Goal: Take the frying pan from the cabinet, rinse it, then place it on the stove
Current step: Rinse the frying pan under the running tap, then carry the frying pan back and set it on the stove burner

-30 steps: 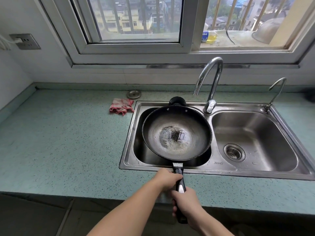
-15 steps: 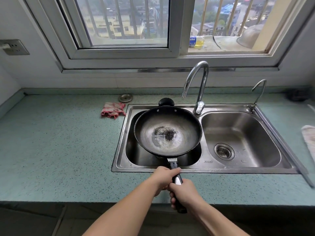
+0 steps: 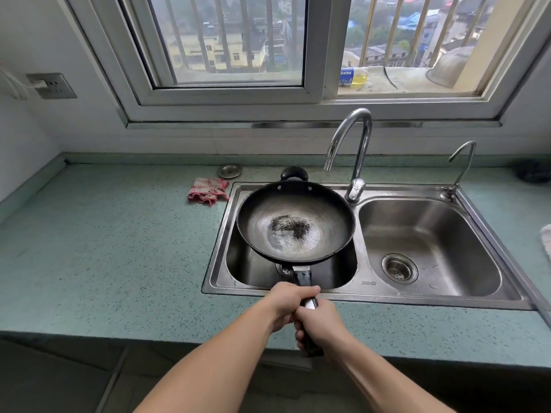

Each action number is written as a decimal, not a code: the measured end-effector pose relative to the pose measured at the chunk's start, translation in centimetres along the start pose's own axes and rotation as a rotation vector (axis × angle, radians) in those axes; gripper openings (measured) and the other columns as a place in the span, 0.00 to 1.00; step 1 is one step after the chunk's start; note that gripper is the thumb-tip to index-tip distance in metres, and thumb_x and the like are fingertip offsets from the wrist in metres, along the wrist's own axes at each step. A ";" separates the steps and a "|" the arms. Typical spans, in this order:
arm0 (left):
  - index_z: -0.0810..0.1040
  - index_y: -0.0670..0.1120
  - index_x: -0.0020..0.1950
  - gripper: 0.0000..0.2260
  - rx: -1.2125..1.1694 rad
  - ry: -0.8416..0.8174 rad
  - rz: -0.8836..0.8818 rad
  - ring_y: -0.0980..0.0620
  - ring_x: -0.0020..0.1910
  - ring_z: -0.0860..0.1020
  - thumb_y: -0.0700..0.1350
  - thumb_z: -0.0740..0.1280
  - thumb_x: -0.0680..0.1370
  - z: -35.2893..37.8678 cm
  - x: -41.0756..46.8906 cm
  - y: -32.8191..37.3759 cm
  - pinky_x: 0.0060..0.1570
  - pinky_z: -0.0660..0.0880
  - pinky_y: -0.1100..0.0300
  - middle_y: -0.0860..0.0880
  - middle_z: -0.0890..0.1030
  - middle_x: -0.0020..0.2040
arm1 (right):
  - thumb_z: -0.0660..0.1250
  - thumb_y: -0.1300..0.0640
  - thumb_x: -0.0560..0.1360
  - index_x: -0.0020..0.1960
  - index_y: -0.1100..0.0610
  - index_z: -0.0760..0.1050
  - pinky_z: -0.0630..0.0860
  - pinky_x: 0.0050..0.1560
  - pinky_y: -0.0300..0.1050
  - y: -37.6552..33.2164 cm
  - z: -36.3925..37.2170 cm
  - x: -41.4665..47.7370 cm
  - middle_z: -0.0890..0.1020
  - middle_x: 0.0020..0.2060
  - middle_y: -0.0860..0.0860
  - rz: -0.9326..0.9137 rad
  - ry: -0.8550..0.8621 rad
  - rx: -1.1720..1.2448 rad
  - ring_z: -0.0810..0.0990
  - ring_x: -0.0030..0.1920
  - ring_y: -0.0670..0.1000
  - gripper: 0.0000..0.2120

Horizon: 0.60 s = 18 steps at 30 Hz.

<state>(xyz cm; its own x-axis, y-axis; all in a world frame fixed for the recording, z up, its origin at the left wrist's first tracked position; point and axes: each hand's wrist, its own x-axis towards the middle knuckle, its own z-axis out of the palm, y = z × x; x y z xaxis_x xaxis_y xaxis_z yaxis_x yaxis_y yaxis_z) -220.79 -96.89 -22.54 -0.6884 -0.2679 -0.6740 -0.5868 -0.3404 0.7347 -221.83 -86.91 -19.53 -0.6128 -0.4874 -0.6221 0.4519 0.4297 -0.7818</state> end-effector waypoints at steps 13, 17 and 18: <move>0.77 0.42 0.35 0.12 -0.085 0.096 0.038 0.51 0.26 0.75 0.43 0.67 0.78 4.1 -8.3 -0.9 0.27 0.69 0.60 0.48 0.78 0.28 | 0.61 0.67 0.71 0.37 0.61 0.72 0.68 0.23 0.37 0.7 -2.9 -7.1 0.71 0.23 0.54 -0.073 -0.139 -0.073 0.70 0.17 0.47 0.05; 0.78 0.44 0.33 0.13 -0.083 0.140 0.041 0.50 0.27 0.75 0.47 0.69 0.77 4.8 -11.1 -1.7 0.25 0.70 0.61 0.46 0.78 0.30 | 0.62 0.67 0.71 0.34 0.61 0.72 0.69 0.23 0.38 0.8 -3.8 -9.8 0.72 0.22 0.53 -0.108 -0.199 -0.122 0.71 0.18 0.47 0.07; 0.79 0.44 0.31 0.14 -0.067 0.152 0.053 0.50 0.28 0.75 0.48 0.70 0.76 4.8 -11.8 -1.8 0.26 0.70 0.60 0.47 0.78 0.30 | 0.62 0.67 0.71 0.34 0.61 0.72 0.69 0.24 0.38 0.6 -3.9 -10.4 0.72 0.22 0.53 -0.116 -0.212 -0.132 0.71 0.18 0.48 0.08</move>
<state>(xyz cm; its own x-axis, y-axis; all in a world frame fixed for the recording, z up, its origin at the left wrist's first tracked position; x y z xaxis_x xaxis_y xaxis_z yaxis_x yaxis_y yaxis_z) -213.68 -88.82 -15.51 -0.6418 -0.4188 -0.6424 -0.5185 -0.3802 0.7659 -217.75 -78.63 -13.39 -0.4995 -0.6815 -0.5349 0.2897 0.4505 -0.8445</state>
